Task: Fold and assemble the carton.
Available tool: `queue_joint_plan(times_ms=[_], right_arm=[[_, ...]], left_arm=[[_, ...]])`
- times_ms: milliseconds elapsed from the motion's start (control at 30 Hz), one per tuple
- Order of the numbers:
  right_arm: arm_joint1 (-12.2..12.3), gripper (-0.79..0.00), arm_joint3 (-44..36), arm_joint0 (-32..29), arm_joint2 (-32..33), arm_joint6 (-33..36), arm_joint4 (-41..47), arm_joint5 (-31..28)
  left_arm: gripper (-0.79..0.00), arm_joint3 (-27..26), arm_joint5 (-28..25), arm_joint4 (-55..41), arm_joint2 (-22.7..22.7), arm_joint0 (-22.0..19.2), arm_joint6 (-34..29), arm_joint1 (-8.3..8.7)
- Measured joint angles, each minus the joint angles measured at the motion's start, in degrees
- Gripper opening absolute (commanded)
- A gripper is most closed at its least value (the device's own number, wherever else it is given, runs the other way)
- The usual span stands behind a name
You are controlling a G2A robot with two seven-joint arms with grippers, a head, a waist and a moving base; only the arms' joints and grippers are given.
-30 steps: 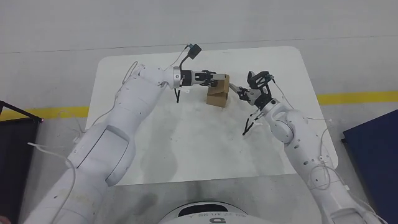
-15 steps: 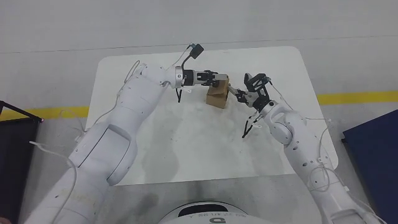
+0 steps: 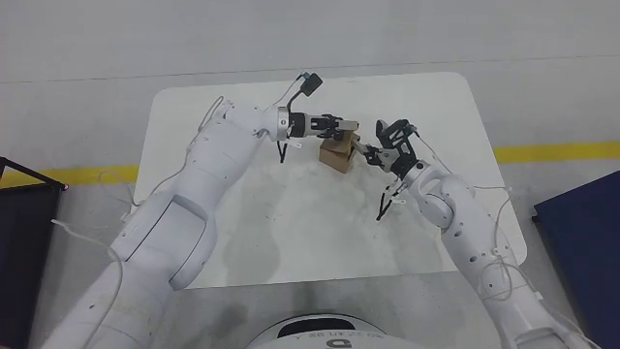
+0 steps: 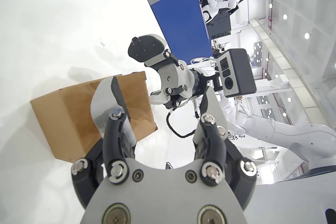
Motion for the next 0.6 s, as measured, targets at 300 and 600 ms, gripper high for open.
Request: queue_joint_plan(times_ms=[300, 600], right_arm=[[0.03, -0.249, 0.25, -0.24, -0.31, 0.25, -0.49, -0.45], [0.28, -0.077, -0.56, -1.17, 0.5, -0.23, -1.63, 0.13]], left_arm=[[-0.185, 0.27, -0.08, 0.22, -0.03, 0.06, 0.05, -0.3], [-0.179, 0.34, 0.01, 0.87, 0.09, 0.2, 0.16, -0.54]])
